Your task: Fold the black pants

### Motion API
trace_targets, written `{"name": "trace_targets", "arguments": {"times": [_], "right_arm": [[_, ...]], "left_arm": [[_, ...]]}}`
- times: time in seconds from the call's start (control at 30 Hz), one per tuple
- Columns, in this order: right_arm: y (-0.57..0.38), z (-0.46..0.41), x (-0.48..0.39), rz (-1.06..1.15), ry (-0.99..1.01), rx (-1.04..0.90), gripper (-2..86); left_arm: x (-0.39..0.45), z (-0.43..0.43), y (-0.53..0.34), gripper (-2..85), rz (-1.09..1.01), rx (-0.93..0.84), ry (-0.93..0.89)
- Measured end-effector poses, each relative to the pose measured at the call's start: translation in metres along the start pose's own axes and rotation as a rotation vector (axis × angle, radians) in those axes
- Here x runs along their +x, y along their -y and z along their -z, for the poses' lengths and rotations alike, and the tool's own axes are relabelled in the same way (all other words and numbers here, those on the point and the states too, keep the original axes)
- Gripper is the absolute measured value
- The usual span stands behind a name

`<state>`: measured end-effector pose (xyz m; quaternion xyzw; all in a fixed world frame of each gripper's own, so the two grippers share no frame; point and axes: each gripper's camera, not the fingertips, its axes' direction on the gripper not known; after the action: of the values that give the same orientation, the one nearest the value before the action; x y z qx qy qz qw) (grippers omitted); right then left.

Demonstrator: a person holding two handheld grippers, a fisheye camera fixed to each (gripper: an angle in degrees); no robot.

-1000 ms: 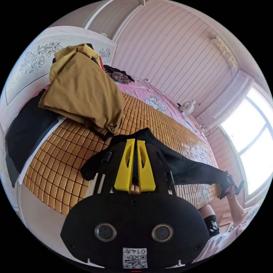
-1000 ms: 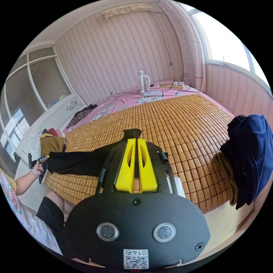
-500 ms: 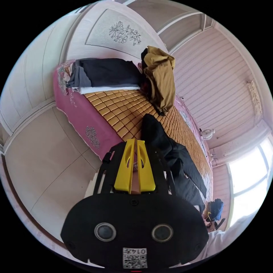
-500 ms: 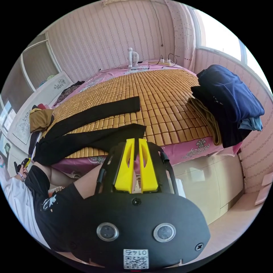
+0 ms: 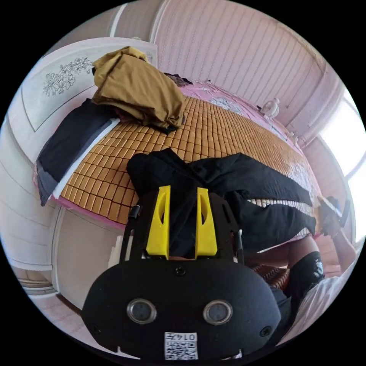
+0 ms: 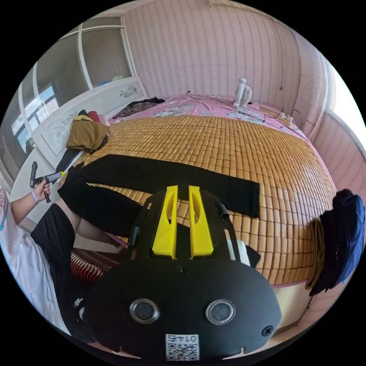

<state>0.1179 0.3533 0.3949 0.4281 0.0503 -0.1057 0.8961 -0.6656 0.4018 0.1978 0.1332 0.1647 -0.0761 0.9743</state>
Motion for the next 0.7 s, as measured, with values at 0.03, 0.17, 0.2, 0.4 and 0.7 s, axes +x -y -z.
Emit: {"name": "trace_targets", "arguments": {"times": [0.03, 0.17, 0.2, 0.4, 0.7], "right_arm": [[0.009, -0.009, -0.011, 0.04, 0.027, -0.007, 5.4], [0.071, -0.075, -0.09, 0.284, 0.173, -0.057, 5.4], [0.088, -0.093, -0.111, 0.333, 0.217, -0.068, 5.4], [0.175, -0.172, -0.206, 0.485, 0.43, -0.189, 5.6], [0.274, -0.339, -0.392, 0.518, 0.643, -0.509, 10.3]], "left_arm": [[0.005, -0.009, 0.0, 10.8, -0.045, -0.047, 0.039], [-0.001, -0.034, -0.002, 7.3, -0.085, -0.173, 0.09], [-0.009, -0.029, -0.003, 4.3, -0.065, -0.147, 0.065], [-0.084, 0.03, -0.043, 4.1, 0.209, 0.134, -0.023], [-0.159, 0.027, -0.112, 3.9, 0.553, 0.267, -0.2]]}}
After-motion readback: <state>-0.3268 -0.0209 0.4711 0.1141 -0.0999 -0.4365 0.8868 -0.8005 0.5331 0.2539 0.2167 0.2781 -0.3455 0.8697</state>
